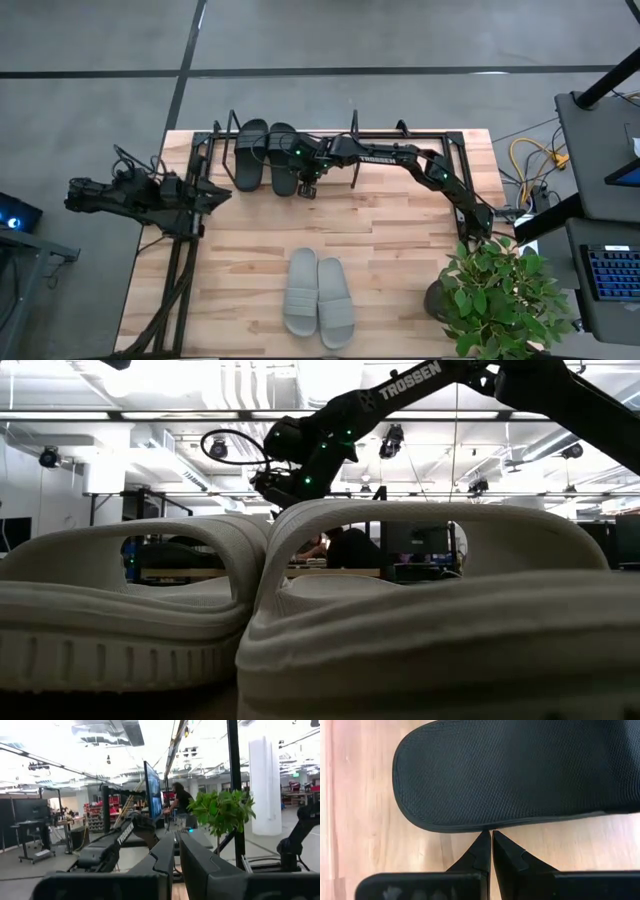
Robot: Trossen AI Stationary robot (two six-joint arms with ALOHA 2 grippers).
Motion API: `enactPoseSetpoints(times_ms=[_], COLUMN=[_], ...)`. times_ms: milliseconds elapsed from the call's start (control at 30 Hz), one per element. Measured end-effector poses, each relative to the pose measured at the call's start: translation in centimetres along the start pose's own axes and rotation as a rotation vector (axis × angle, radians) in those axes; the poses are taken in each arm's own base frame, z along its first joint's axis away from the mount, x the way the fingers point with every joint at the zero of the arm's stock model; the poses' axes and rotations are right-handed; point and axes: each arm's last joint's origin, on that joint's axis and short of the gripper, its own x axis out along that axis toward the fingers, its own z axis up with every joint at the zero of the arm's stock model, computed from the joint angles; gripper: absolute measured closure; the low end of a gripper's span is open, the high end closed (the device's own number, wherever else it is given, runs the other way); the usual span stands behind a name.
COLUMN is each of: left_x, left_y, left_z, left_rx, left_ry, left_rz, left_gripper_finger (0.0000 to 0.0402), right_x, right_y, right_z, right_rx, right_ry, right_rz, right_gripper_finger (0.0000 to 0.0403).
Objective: Pick and place slides into the shelf
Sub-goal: Adjust the right black slide from the shelf
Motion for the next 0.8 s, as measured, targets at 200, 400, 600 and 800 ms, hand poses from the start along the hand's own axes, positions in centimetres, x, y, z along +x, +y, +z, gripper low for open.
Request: enactPoseSetpoints(times_ms=[200, 400, 600, 800], left_x=[0.38, 0.49, 0.48, 0.48], left_y=[-0.08, -0.11, -0.1, -0.1], left_z=[-0.16, -0.23, -0.22, -0.21], left_rx=[0.004, 0.006, 0.007, 0.007], left_ry=[0.004, 0.009, 0.008, 0.008], left_rz=[0.0, -0.001, -0.001, -0.001], left_gripper_finger=[0.0387, 0.0387, 0.0387, 0.0387], right_x=[0.05, 0.08, 0.14, 0.12], right_y=[0.18, 0.54, 0.96, 0.75], right_z=[0.04, 0.21, 0.41, 0.3], right_rx=[0.013, 0.008, -0.009, -0.013], right_ry=[-0.008, -0.021, -0.04, -0.032], right_rz=[0.025, 0.032, 0.055, 0.046], right_gripper_finger=[0.0394, 0.0394, 0.0394, 0.0394])
